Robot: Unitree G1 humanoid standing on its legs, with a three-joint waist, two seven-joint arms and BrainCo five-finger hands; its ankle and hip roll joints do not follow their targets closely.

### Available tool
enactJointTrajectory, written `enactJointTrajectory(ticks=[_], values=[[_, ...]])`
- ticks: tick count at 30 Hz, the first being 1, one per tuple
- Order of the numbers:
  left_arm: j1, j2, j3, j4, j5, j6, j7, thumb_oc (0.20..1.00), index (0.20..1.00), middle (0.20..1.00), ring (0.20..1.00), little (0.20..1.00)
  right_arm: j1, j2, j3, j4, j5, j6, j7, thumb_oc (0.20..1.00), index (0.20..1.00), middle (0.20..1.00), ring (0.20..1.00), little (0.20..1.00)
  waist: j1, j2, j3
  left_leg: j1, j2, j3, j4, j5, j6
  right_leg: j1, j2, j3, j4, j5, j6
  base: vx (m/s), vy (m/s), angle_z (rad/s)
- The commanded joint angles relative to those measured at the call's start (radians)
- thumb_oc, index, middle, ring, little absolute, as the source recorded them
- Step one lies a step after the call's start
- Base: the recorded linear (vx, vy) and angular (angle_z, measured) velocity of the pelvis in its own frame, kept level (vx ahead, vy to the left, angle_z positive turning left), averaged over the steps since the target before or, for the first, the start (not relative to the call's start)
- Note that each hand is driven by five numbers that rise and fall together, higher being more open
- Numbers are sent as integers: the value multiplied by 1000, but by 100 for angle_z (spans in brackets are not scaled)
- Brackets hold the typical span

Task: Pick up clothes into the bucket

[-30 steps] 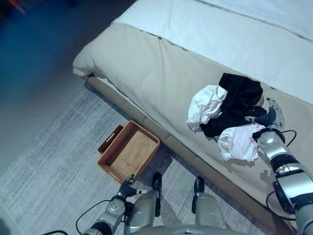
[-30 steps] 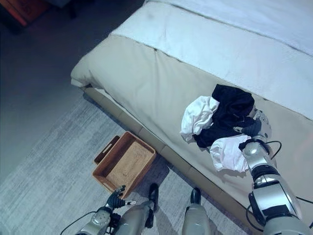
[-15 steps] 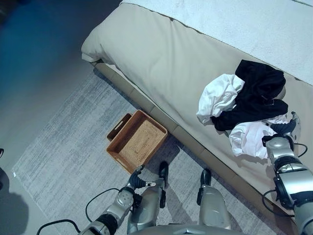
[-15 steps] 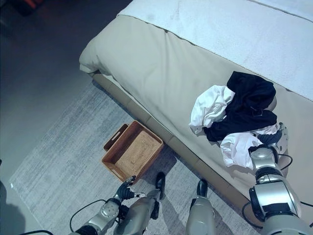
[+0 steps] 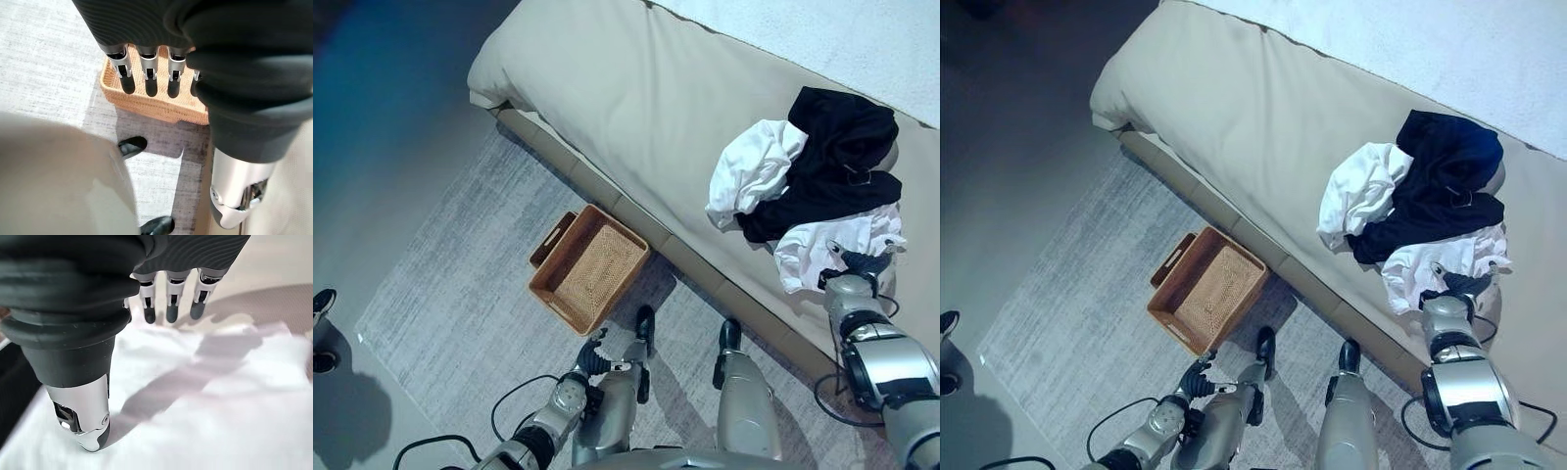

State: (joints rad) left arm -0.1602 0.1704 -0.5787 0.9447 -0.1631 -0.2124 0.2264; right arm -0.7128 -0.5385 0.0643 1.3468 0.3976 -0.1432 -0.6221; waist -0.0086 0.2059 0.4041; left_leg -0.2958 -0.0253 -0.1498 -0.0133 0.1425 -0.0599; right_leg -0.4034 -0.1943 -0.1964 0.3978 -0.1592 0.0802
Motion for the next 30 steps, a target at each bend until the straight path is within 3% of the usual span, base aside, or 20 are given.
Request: enactJointTrajectory(ticks=[1, 9, 10, 11, 22, 24, 25, 26, 27, 30], values=[[-27, -24, -35, -18, -45, -18, 21, 1000, 1000, 1000, 1000, 1000, -61, -39, 1, 26, 40, -41, -23, 1000, 1000, 1000, 1000, 1000, 6, -14, 26, 24, -37, -43, -14, -38, 11, 41, -40, -37, -41, 35, 13, -46, -11, 26], [-35, -15, -66, -82, -57, -13, 4, 1000, 1000, 1000, 1000, 1000, -105, -70, 14, 62, 81, -19, 42, 1000, 1000, 1000, 1000, 1000, 23, 15, 53, -16, -62, -80, -8, -24, 19, -30, -78, -47, 57, 7, 6, -14, -10, 20], [-44, -17, -68, -73, -44, -8, -2, 1000, 1000, 1000, 1000, 1000, -110, -76, 16, 53, 85, -23, 55, 316, 316, 316, 316, 316, 29, 15, 53, -5, -69, -101, -50, -20, 13, -30, -91, -51, 79, -43, 11, 81, -100, 10], [-44, -17, -68, -72, -43, -8, -2, 1000, 1000, 1000, 1000, 1000, -110, -77, 15, 52, 85, -23, 55, 225, 225, 225, 225, 225, 27, 15, 54, -4, -70, -103, -53, -18, 13, -30, -93, -52, 81, -46, 11, 74, -106, 27], [-78, -45, -52, -4, -6, -15, 6, 1000, 1000, 1000, 1000, 1000, -99, -66, 33, 9, 63, -37, 87, 200, 200, 200, 200, 200, 17, -3, 39, 22, -97, -113, -59, -19, 26, -3, -117, -39, 71, -28, 17, 6, 37, 12], [-86, -45, -45, 3, 2, -14, 4, 1000, 1000, 1000, 1000, 1000, -84, -66, 31, -1, 61, -36, 103, 200, 200, 200, 200, 200, 15, -12, 26, 30, -97, -107, -60, -22, 27, 8, -117, -25, 53, -16, 20, -47, 107, 0], [-86, -39, -42, 1, 1, -18, 5, 1000, 1000, 1000, 1000, 1000, -83, -68, 31, -6, 61, -38, 102, 200, 200, 200, 200, 200, 17, -7, 30, 18, -97, -105, -51, -4, 30, 3, -117, -33, 43, 25, 15, -2, 66, -2], [-87, -37, -39, -2, 5, -17, 4, 1000, 1000, 1000, 1000, 1000, -77, -69, 29, -14, 65, -40, 108, 200, 200, 200, 200, 200, 12, -19, 17, 35, -95, -100, -60, -23, 29, 17, -113, -18, 35, 0, 22, -98, 121, -1], [-86, -32, -35, -4, 4, -19, 5, 1000, 1000, 1000, 1000, 1000, -73, -68, 23, -25, 72, -45, 105, 200, 200, 200, 200, 200, 11, -18, 21, 25, -94, -96, -52, -6, 31, 13, -110, -23, 22, 40, 18, 2, 90, 2], [-78, -25, -17, 7, 8, -18, 4, 1000, 1000, 1000, 1000, 1000, -51, -56, 9, -50, 94, -56, 109, 200, 200, 200, 200, 200, 2, -38, 7, 37, -91, -76, -50, -16, 34, 27, -99, 2, -18, 66, 22, -23, 72, -16]])
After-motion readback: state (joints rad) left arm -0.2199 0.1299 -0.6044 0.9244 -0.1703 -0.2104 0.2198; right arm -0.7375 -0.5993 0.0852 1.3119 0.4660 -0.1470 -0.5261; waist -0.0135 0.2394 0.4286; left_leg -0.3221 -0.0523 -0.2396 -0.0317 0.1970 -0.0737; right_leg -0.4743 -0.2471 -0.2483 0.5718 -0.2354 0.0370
